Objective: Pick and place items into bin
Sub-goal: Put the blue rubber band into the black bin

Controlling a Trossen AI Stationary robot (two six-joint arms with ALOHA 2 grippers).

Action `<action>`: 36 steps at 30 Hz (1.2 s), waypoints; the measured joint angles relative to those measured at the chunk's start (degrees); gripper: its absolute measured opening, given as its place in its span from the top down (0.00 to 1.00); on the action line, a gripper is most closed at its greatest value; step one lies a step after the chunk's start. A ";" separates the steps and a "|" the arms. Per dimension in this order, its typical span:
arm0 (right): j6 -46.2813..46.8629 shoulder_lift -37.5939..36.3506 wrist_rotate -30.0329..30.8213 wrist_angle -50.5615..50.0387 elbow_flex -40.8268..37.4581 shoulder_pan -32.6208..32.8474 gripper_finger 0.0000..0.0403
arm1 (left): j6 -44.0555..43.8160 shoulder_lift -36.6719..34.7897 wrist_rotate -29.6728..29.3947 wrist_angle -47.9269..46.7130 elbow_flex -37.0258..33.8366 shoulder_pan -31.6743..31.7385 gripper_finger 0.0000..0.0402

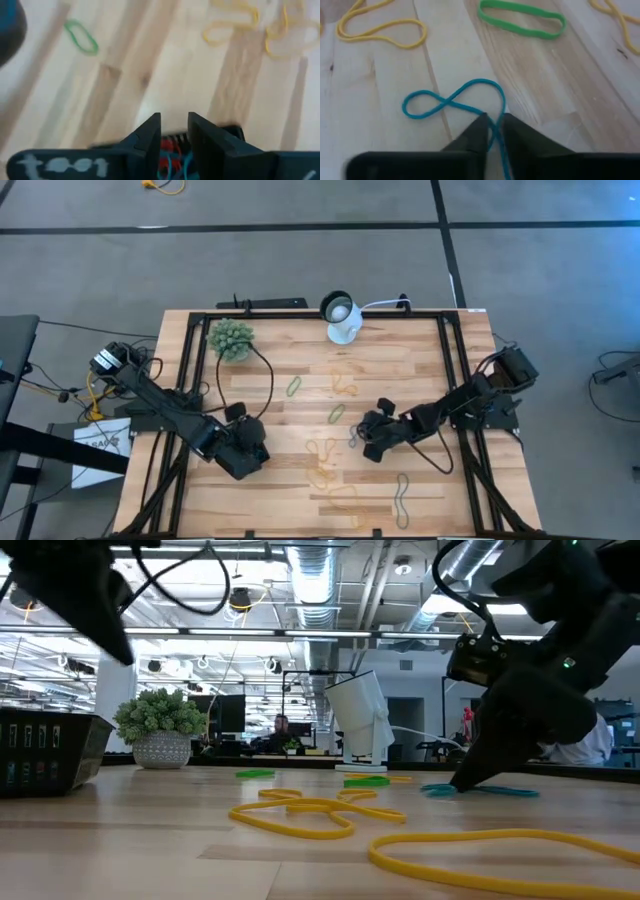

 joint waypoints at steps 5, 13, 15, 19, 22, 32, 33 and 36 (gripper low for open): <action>-4.92 0.47 -0.22 6.74 -0.45 0.90 0.98 | -0.03 0.00 -10.85 6.57 0.00 0.25 0.78; -12.78 0.96 1.97 19.04 7.09 -0.82 1.00 | 15.79 0.02 -13.26 27.38 0.00 4.80 0.78; -14.94 2.63 1.94 19.01 10.48 -1.43 1.00 | 19.03 0.02 -12.03 31.64 0.00 6.44 0.78; -19.69 7.84 1.45 18.66 17.34 -1.71 1.00 | 21.88 0.02 -7.56 34.55 0.00 9.79 0.78; -21.52 10.72 1.18 18.57 21.52 -2.34 1.00 | 21.63 0.27 -3.91 33.66 -0.01 11.68 0.78; -24.57 10.53 -0.63 18.45 26.37 -4.44 1.00 | 21.74 6.06 2.00 33.13 -0.50 13.08 0.78; -24.96 10.40 -1.57 18.64 26.59 -4.71 1.00 | 21.72 6.45 0.96 32.85 -0.52 13.09 0.78; -25.05 10.43 -3.18 18.07 26.80 -5.18 1.00 | 22.16 7.39 0.02 33.00 -0.52 13.54 0.78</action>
